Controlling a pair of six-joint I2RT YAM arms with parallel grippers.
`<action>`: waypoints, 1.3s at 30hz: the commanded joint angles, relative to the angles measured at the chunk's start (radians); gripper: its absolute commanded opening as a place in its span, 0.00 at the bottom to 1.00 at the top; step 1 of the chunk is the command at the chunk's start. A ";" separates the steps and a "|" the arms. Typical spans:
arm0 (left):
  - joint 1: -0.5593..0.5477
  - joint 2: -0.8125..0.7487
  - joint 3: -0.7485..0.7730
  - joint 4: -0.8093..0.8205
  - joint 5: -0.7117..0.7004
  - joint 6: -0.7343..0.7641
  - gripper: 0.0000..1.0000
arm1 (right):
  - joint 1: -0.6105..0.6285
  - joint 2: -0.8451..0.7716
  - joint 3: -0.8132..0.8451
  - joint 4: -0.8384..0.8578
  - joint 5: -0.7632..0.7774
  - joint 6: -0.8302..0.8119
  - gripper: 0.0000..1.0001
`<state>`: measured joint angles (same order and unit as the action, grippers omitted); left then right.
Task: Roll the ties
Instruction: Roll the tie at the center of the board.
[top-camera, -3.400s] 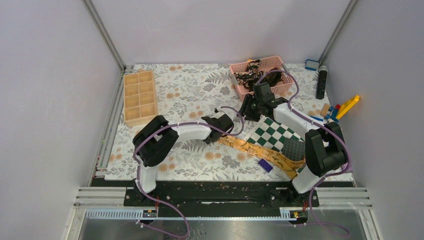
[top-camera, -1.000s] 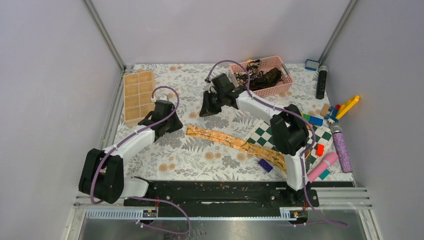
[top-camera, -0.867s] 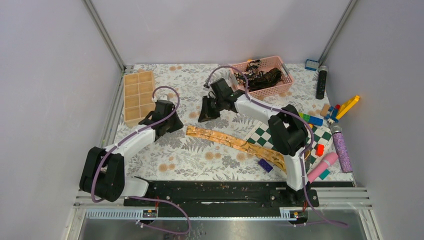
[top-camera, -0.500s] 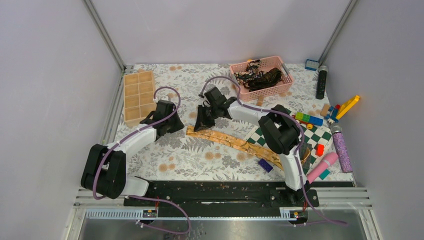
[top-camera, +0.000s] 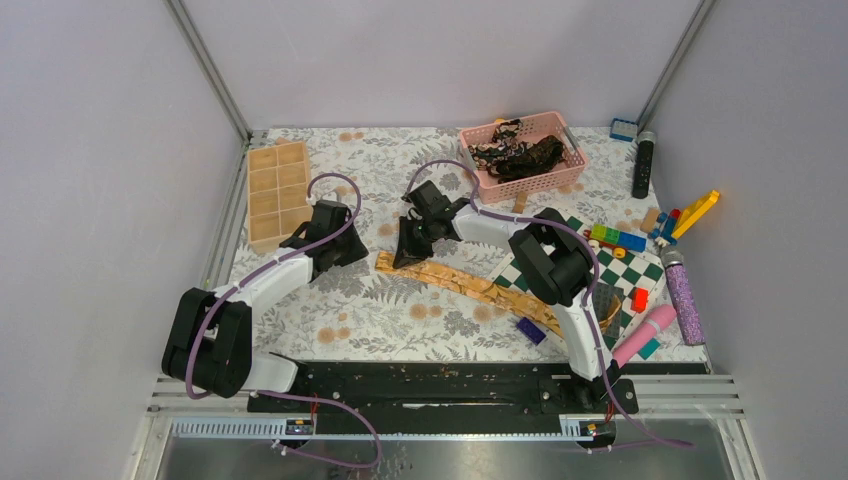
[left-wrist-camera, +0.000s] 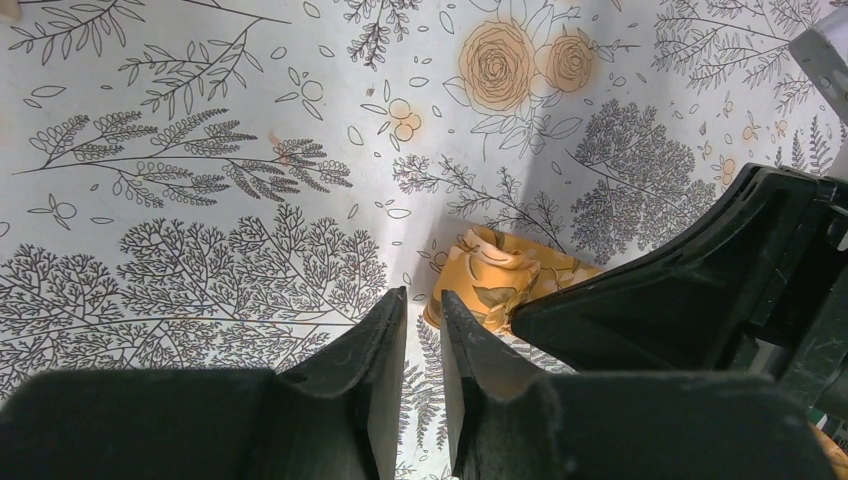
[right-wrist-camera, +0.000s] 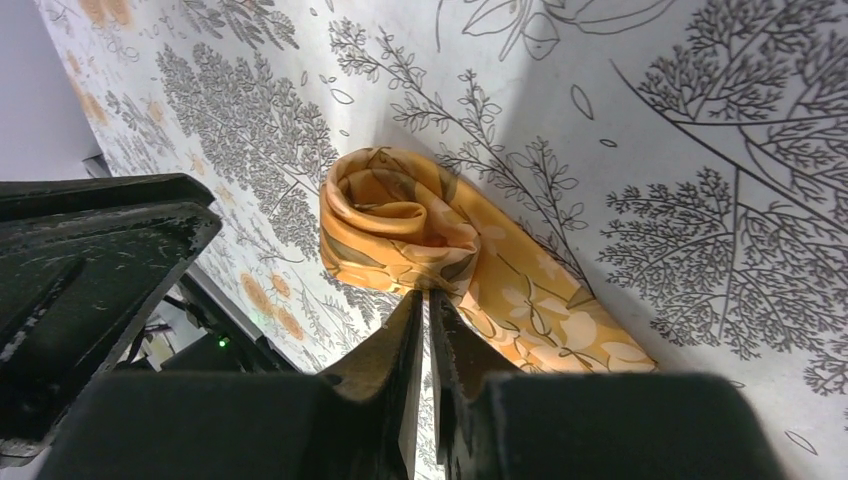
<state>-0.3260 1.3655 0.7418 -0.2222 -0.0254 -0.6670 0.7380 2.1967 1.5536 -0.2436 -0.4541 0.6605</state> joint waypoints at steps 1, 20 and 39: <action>0.009 0.003 -0.004 0.046 0.015 0.000 0.20 | 0.005 0.013 0.014 -0.032 0.041 -0.015 0.13; 0.058 -0.136 0.042 -0.053 -0.008 -0.014 0.20 | 0.005 -0.099 0.153 -0.090 -0.012 -0.189 0.29; 0.186 -0.335 0.022 -0.181 -0.082 -0.028 0.27 | 0.063 -0.004 0.359 -0.293 0.014 -0.781 0.95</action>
<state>-0.1688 1.0882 0.7502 -0.3840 -0.0628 -0.6785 0.7567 2.1563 1.8538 -0.4793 -0.4553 0.0582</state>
